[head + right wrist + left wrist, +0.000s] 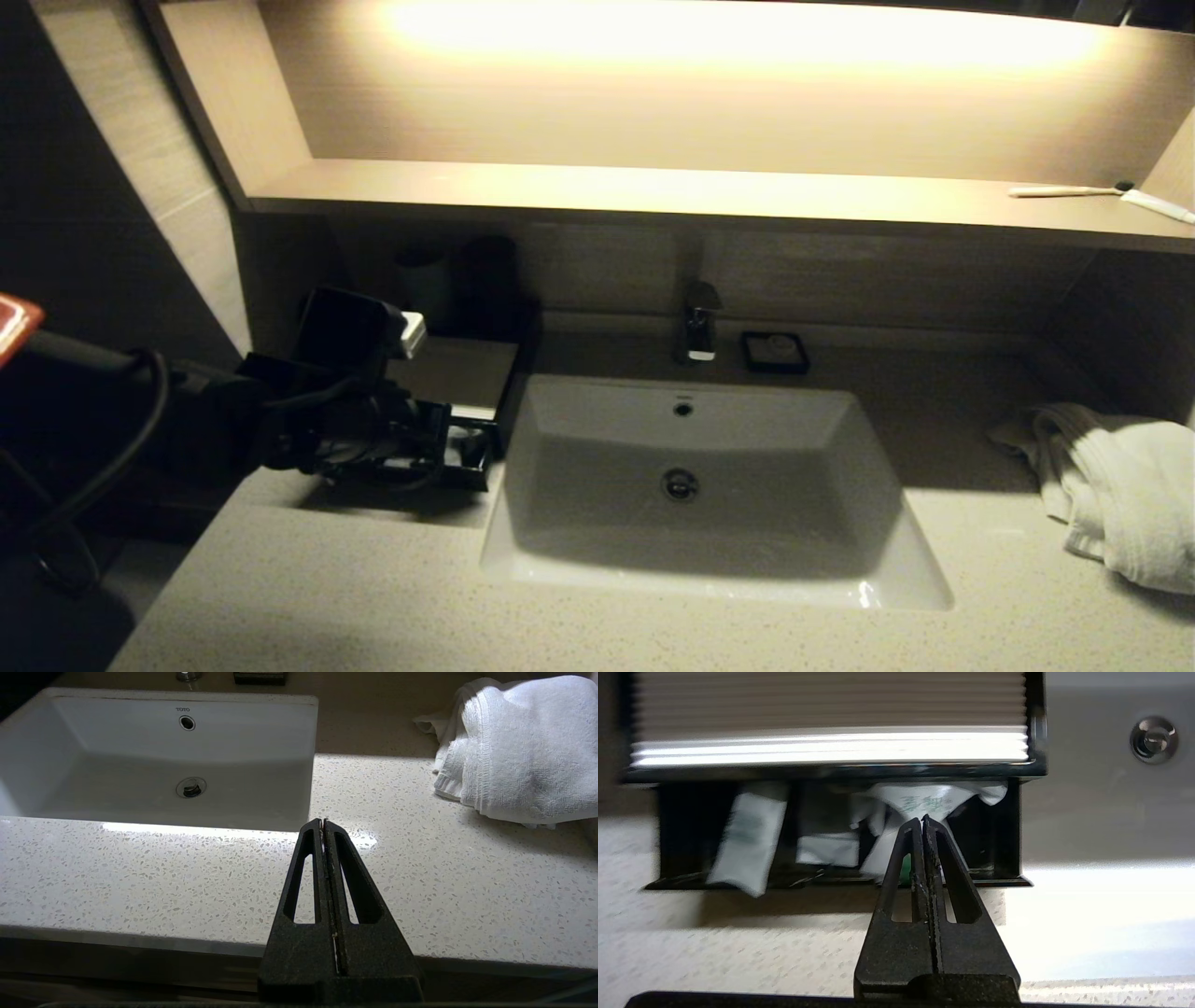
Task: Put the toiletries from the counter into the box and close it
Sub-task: Close the drawer
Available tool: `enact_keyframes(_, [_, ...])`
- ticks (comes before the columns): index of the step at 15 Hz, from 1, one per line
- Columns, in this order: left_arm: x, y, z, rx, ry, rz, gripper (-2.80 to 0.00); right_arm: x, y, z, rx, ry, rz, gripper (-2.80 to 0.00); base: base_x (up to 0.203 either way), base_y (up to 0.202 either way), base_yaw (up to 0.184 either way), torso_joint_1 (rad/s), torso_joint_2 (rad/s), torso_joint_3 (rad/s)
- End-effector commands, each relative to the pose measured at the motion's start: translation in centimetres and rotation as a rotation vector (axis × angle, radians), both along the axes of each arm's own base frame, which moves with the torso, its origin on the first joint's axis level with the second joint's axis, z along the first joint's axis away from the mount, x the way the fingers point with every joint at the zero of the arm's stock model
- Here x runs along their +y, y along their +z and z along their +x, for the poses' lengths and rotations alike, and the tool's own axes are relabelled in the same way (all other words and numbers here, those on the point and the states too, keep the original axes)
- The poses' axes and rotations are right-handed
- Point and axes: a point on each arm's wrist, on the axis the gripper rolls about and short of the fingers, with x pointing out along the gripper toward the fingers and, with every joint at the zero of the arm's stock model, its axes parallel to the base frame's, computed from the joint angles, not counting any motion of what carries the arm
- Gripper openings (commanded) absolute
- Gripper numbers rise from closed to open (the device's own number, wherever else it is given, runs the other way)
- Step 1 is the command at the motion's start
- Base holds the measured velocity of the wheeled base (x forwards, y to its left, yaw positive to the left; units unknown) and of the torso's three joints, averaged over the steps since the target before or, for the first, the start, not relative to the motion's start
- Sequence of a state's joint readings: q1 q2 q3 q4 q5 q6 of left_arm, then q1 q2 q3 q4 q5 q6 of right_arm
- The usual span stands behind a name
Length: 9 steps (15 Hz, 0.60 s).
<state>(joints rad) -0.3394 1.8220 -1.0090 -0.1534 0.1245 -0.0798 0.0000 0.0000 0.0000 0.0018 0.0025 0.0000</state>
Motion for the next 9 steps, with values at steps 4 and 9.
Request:
enact_keyframes(4, [-0.6, -1.6, 0.8, 0.041, -0.005, 0.016, -2.80, 0.0, 0.0, 0.0, 0.000, 0.001, 0.000, -2.80, 0.000, 0.000, 0.000, 0.000, 0.00, 0.000])
enact_keyframes(9, [-0.7, -2.7, 1.2, 0.068, -0.005, 0.031, -2.80, 0.0, 0.0, 0.0, 0.000, 0.001, 0.000, -2.80, 0.000, 0.000, 0.000, 0.000, 0.00, 0.000])
